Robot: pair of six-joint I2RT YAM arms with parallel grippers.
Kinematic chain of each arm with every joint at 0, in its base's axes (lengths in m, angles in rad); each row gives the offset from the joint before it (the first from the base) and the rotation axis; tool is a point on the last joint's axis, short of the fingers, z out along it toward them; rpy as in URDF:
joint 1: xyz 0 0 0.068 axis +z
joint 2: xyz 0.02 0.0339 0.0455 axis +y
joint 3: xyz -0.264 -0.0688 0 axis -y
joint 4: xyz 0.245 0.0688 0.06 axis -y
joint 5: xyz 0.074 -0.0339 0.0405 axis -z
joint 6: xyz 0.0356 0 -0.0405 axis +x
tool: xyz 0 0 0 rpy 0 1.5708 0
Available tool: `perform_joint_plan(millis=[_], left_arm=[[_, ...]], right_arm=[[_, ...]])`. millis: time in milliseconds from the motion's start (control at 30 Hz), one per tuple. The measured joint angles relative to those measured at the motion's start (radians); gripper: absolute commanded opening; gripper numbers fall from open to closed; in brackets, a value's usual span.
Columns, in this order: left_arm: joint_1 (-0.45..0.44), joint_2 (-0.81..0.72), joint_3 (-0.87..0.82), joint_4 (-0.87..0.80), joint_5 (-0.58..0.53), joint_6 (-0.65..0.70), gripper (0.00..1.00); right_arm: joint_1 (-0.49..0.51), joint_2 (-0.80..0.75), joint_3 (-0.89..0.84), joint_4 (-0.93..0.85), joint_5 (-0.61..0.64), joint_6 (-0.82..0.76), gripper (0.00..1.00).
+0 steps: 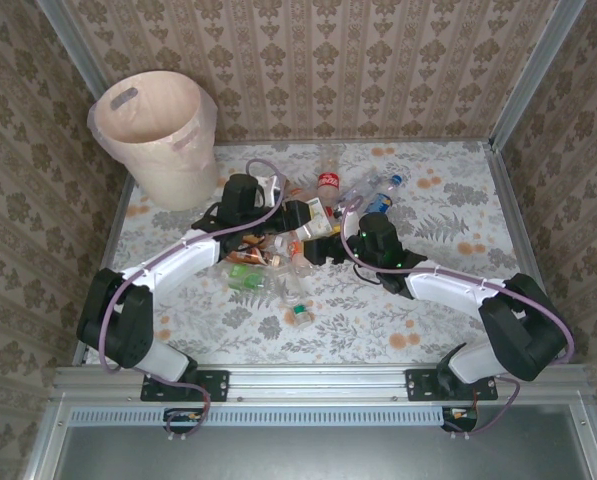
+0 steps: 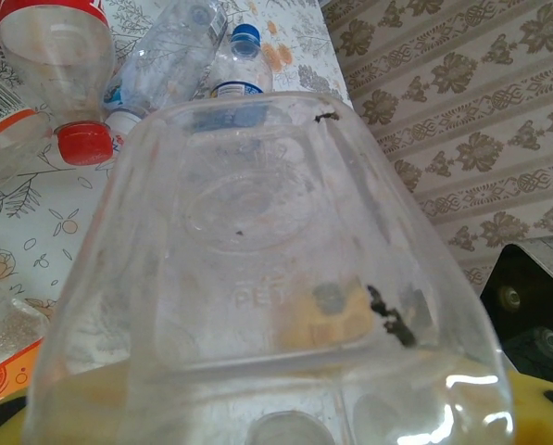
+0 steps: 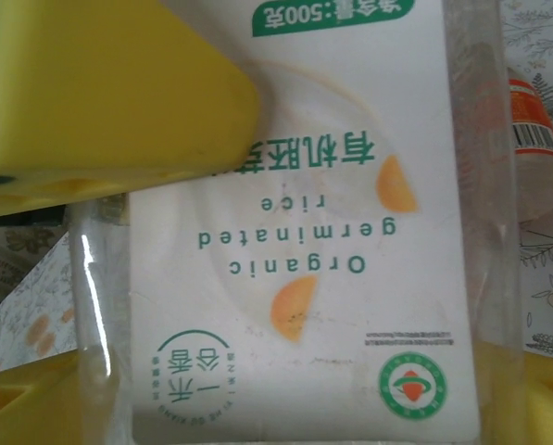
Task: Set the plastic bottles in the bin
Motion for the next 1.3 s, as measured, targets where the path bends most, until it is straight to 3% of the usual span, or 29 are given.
perform_joint_plan(millis=[233,533,833,1300], left_arm=[[0.025,-0.006,-0.006,0.001,-0.001,-0.001,0.52],[0.123,-0.039,0.060,-0.130,-0.117,0.077,0.51],[0.270,-0.051,0.253,-0.273,-0.195,0.144,0.51],[0.464,-0.046,0.619,-0.304,-0.250,0.174,0.54]], right_arm=[[0.000,-0.029,0.000,-0.013,-0.006,-0.037,1.00],[0.008,-0.237,-0.031,0.066,0.148,-0.058,1.00],[0.008,-0.298,-0.074,0.074,0.261,-0.077,1.00],[0.008,-0.364,-0.094,0.043,0.331,-0.080,1.00]])
